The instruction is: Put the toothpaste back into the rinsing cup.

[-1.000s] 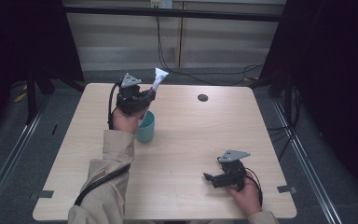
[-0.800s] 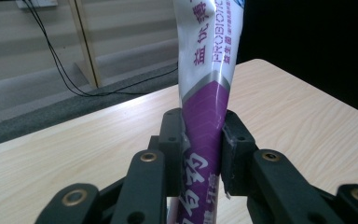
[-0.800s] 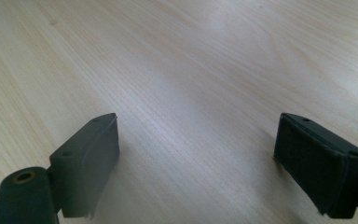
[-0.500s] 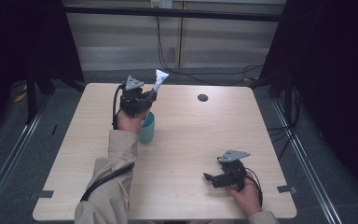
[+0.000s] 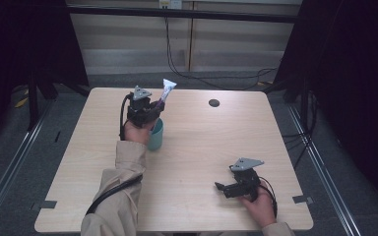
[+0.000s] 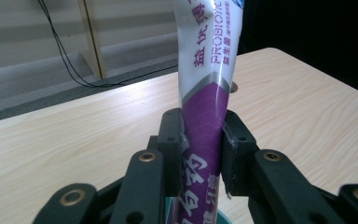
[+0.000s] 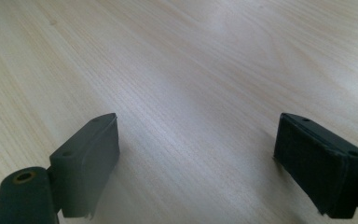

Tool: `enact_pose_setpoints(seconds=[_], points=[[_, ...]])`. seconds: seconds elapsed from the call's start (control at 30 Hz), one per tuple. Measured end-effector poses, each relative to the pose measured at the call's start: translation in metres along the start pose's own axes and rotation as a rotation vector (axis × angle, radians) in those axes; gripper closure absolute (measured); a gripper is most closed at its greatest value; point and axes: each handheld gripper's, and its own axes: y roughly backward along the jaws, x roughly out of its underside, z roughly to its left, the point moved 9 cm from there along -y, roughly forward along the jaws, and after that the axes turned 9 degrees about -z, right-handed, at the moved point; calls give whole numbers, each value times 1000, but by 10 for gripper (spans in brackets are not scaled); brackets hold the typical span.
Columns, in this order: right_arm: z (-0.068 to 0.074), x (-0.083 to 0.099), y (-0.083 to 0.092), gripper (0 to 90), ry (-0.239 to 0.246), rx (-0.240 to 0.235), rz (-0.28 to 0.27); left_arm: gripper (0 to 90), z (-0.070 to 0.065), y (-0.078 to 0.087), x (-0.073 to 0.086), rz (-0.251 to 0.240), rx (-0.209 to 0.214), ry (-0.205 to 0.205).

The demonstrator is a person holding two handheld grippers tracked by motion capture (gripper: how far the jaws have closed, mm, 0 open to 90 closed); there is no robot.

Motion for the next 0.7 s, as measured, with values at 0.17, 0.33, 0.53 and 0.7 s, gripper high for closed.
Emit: enact_pose_setpoints(seconds=[0.17, 0.33, 0.53, 0.7], points=[[0, 0, 0, 132, 1, 0, 0, 730, -1, 2, 6, 8, -1, -7], [0, 0, 0, 132, 2, -1, -1, 730, 0, 5, 10, 6, -3, -6], [0, 0, 0, 132, 2, 0, -1, 730, 4, 12, 16, 9, -15, -2], [0, 0, 0, 132, 2, 0, -1, 729, 4, 17, 21, 17, -22, -7]])
